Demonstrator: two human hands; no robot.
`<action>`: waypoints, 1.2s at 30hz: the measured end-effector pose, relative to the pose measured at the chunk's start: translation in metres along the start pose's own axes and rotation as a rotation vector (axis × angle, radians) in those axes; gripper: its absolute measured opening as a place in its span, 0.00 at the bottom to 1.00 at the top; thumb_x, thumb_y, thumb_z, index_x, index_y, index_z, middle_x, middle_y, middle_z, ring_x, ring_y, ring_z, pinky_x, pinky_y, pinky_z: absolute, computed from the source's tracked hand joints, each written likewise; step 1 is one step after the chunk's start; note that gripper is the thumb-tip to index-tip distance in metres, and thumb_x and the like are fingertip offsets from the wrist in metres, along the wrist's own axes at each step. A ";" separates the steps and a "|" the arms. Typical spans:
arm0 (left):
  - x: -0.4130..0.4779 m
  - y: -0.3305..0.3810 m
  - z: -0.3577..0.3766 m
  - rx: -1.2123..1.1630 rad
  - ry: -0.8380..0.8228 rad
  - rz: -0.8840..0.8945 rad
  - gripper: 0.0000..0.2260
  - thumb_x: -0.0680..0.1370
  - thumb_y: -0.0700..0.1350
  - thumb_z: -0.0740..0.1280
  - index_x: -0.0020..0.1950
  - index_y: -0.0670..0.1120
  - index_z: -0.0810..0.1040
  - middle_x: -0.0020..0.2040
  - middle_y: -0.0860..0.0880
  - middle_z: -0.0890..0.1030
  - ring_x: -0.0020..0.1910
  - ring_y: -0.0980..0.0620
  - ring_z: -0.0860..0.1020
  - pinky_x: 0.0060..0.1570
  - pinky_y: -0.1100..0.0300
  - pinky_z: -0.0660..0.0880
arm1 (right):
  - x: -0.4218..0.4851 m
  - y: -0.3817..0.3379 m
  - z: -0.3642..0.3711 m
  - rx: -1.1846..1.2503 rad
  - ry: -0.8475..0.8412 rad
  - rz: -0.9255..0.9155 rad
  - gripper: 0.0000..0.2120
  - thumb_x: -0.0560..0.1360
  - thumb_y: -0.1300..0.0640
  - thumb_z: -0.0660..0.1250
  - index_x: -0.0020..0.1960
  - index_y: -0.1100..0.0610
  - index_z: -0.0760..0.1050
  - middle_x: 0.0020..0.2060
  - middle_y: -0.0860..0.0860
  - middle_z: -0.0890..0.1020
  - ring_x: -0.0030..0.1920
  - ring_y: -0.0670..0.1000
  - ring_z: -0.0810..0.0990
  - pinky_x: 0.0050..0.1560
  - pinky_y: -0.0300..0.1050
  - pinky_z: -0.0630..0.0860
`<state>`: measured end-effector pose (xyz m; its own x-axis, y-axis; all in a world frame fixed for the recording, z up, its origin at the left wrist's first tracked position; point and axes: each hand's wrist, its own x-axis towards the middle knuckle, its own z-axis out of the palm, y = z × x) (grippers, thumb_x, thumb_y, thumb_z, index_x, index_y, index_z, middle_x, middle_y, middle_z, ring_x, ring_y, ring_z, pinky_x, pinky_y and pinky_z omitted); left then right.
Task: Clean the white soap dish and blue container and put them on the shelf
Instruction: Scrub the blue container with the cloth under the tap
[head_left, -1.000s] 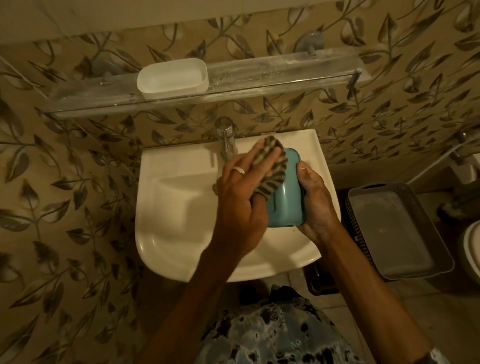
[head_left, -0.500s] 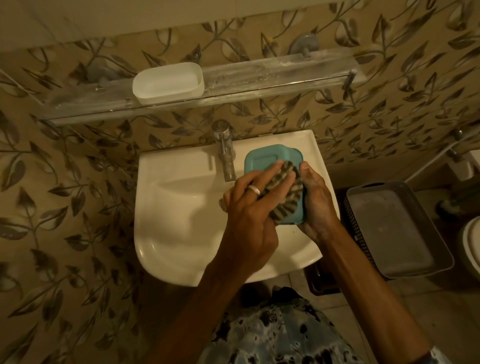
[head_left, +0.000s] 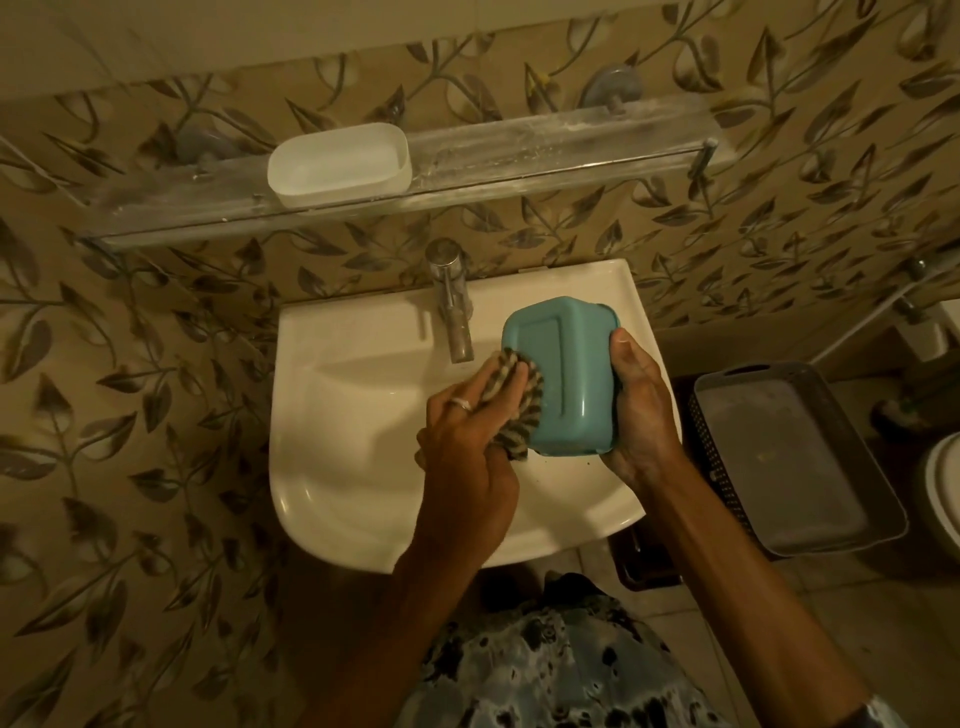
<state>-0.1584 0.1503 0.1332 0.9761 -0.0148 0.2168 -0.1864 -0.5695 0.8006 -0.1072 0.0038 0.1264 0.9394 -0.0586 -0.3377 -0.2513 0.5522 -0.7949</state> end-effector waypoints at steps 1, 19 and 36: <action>-0.005 0.002 0.000 0.015 0.002 0.027 0.32 0.68 0.33 0.54 0.70 0.56 0.64 0.67 0.65 0.64 0.65 0.51 0.67 0.62 0.45 0.72 | 0.000 0.002 0.001 -0.004 0.008 -0.004 0.17 0.81 0.49 0.53 0.60 0.56 0.75 0.52 0.57 0.82 0.48 0.55 0.83 0.45 0.52 0.82; -0.006 0.004 -0.002 0.107 0.021 -0.009 0.33 0.66 0.39 0.50 0.71 0.56 0.65 0.67 0.65 0.64 0.65 0.53 0.66 0.60 0.46 0.71 | 0.007 0.001 0.007 -0.040 0.051 -0.105 0.15 0.83 0.50 0.53 0.58 0.55 0.75 0.49 0.54 0.82 0.46 0.52 0.83 0.45 0.52 0.82; -0.004 0.005 0.000 0.122 0.019 0.005 0.34 0.67 0.36 0.53 0.73 0.56 0.63 0.69 0.61 0.65 0.65 0.54 0.65 0.61 0.51 0.69 | 0.000 0.009 0.006 -0.078 0.033 -0.219 0.14 0.80 0.47 0.55 0.56 0.53 0.75 0.50 0.53 0.81 0.49 0.53 0.81 0.47 0.53 0.81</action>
<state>-0.1635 0.1476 0.1358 0.9727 -0.0032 0.2319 -0.1753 -0.6649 0.7260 -0.1081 0.0138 0.1217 0.9658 -0.1976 -0.1678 -0.0604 0.4578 -0.8870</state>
